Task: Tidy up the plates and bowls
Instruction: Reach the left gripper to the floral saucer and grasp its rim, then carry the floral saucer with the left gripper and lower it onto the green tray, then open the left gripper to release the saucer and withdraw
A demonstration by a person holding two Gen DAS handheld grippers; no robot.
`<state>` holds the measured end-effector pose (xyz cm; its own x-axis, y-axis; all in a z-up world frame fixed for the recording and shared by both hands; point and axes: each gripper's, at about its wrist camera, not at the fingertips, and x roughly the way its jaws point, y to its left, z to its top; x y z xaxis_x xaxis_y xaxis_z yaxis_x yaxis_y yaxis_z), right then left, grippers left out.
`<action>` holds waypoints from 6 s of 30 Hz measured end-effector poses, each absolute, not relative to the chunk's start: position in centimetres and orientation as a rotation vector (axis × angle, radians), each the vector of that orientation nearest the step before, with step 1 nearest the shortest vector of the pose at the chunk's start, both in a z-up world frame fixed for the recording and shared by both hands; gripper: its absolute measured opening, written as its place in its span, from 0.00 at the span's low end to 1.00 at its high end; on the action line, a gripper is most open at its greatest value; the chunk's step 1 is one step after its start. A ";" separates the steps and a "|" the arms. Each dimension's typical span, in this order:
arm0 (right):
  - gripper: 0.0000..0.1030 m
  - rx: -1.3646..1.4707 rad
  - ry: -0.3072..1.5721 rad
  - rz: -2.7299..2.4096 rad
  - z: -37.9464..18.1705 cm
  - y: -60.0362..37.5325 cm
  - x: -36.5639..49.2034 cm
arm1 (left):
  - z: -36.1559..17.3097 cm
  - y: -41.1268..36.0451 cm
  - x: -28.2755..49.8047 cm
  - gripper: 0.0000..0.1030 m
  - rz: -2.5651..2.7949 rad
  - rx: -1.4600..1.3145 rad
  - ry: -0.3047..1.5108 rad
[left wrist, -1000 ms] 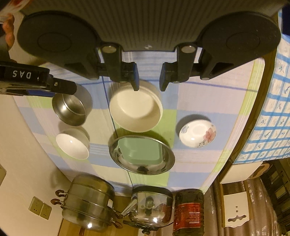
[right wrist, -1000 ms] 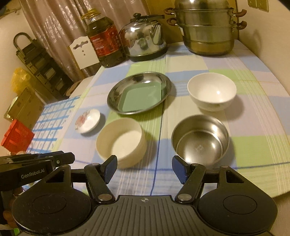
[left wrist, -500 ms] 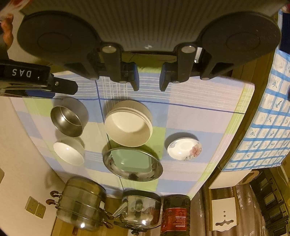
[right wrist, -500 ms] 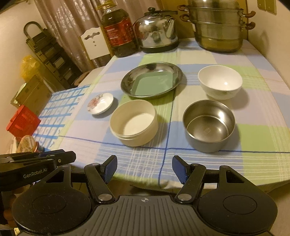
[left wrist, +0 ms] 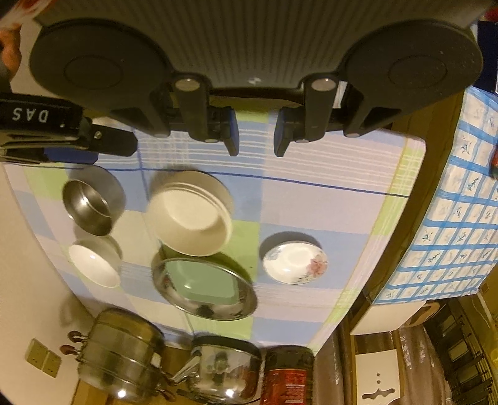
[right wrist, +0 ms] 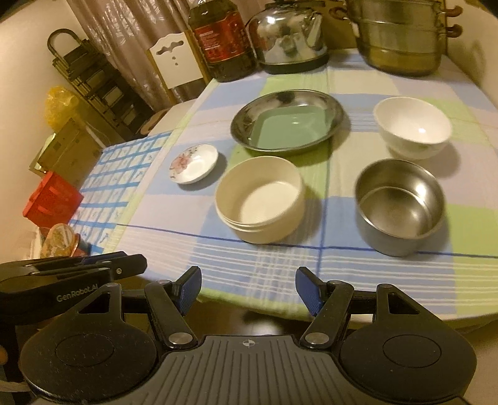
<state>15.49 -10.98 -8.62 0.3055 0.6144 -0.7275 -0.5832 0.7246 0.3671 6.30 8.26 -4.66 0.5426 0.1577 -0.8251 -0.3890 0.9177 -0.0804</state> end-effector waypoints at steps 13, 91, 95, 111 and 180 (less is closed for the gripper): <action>0.65 0.072 0.952 0.815 -8.3 -2.5 18.2 | -5.2 16.9 9.7 0.20 0.326 -0.239 0.967; 0.07 0.213 0.952 0.543 -12.0 6.4 28.1 | -8.6 25.5 24.8 0.07 -0.025 -0.188 0.927; 0.07 0.230 0.938 0.507 -11.3 4.9 28.8 | -8.3 24.0 26.3 0.07 -0.065 -0.178 0.915; 0.07 0.229 0.944 0.352 -12.7 -0.2 34.6 | -10.9 18.7 33.9 0.07 -0.180 -0.130 0.946; 0.65 0.287 0.877 0.360 -5.6 -8.1 23.9 | -5.0 17.1 21.1 0.14 -0.113 -0.129 0.952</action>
<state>23.92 -8.08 -5.61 0.5860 0.4197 -0.6932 -0.1876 0.9024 0.3878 21.08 17.09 -5.01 0.5754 -0.1533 -0.8034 0.0396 0.9863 -0.1599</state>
